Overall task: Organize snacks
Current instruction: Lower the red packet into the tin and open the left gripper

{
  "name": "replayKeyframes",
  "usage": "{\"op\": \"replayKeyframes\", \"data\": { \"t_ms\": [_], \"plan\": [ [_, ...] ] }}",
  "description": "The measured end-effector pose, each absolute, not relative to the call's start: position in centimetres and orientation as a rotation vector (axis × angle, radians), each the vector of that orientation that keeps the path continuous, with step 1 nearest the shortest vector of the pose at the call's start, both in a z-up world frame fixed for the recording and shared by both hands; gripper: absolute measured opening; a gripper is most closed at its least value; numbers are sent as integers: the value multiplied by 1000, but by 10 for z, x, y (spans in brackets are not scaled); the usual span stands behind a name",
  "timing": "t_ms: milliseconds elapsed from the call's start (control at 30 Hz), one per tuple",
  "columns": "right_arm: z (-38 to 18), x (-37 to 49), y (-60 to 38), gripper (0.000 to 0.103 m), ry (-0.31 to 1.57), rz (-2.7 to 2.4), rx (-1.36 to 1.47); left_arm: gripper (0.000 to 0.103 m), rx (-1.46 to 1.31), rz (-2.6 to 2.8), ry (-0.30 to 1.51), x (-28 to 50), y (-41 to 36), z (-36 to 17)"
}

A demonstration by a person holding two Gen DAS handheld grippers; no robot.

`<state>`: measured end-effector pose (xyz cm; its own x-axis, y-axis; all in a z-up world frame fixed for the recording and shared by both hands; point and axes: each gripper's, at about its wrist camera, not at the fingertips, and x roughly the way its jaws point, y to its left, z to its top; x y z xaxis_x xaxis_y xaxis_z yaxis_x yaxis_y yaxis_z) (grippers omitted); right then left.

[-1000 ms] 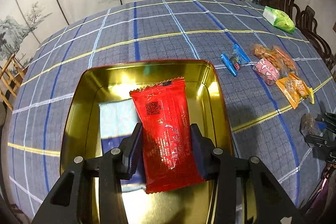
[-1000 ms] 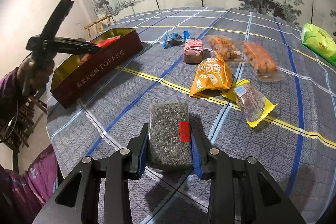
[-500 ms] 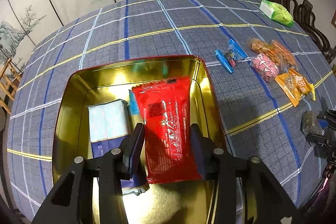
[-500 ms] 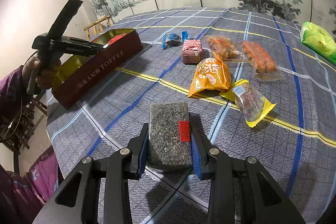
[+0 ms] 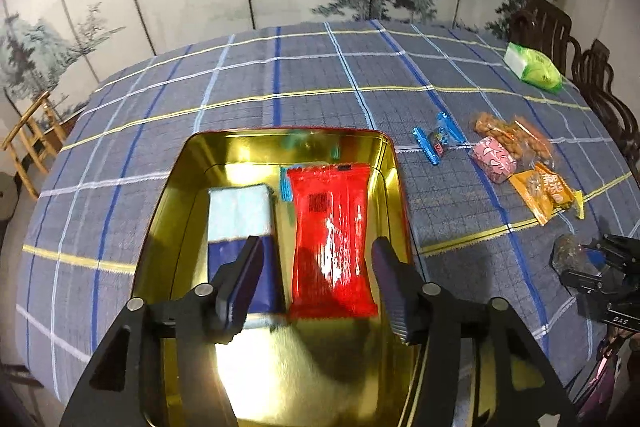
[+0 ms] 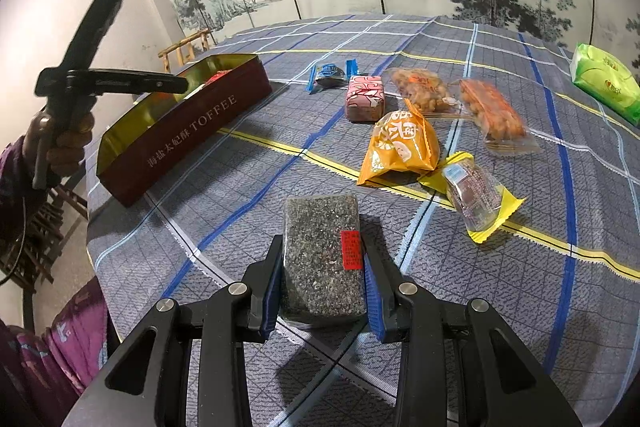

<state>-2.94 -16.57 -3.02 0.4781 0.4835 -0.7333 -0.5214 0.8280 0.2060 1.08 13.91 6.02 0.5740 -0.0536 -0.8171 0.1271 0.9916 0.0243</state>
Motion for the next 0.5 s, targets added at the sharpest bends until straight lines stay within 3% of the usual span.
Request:
{"op": "replayKeyframes", "data": {
  "t_ms": [300, 500],
  "plan": [
    [-29, -33, -163, 36, 872, 599, -78, 70, 34, -15, 880, -29, 136, 68],
    [-29, -36, -157, 36, 863, 578, -118, 74, 44, -7, 860, -44, 133, 70]
  ]
}}
